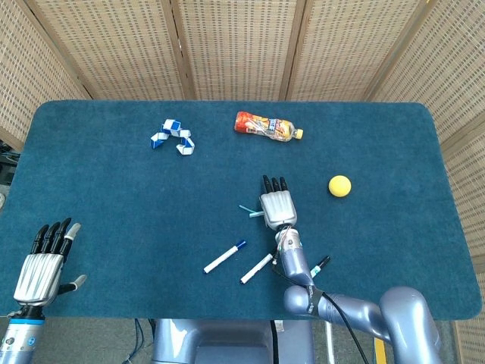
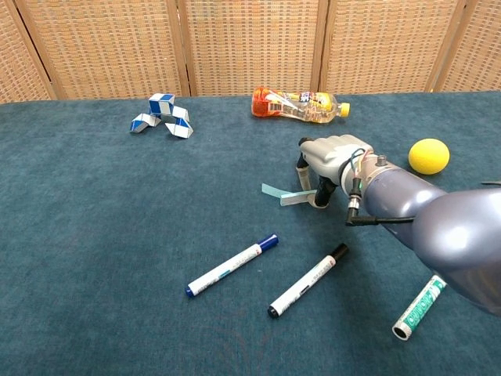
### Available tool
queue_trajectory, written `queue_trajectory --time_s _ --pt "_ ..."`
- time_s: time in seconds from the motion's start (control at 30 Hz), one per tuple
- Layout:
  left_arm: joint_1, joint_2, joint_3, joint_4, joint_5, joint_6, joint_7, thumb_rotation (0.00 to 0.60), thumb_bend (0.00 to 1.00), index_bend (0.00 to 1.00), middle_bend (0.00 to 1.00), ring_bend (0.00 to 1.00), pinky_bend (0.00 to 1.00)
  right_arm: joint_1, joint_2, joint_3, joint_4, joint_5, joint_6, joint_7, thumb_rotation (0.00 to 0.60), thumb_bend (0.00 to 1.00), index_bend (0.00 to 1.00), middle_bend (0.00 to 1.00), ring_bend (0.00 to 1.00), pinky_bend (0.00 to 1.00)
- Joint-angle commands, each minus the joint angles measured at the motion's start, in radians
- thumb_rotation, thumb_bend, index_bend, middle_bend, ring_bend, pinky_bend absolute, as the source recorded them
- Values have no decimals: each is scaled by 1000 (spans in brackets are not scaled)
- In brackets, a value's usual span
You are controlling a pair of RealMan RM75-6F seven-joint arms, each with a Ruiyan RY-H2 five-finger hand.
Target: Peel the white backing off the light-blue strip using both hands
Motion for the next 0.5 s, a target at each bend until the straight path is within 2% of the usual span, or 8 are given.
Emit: queue_trajectory --time_s 0.03,0.37,0.5 --pt "-1 0 1 0 -1 -1 -1 600 0 0 0 0 0 1 3 -1 -3 -7 1 2 600 510 598 0 0 0" --pt "-16 4 -15 -6 -12 -8 4 600 0 0 0 0 0 -16 65 -23 -112 -125 32 55 600 517 614 0 0 0" --pt "-51 21 -49 -11 -14 -25 17 600 0 0 0 0 0 -23 111 -30 -195 -178 59 57 600 517 615 0 0 0"
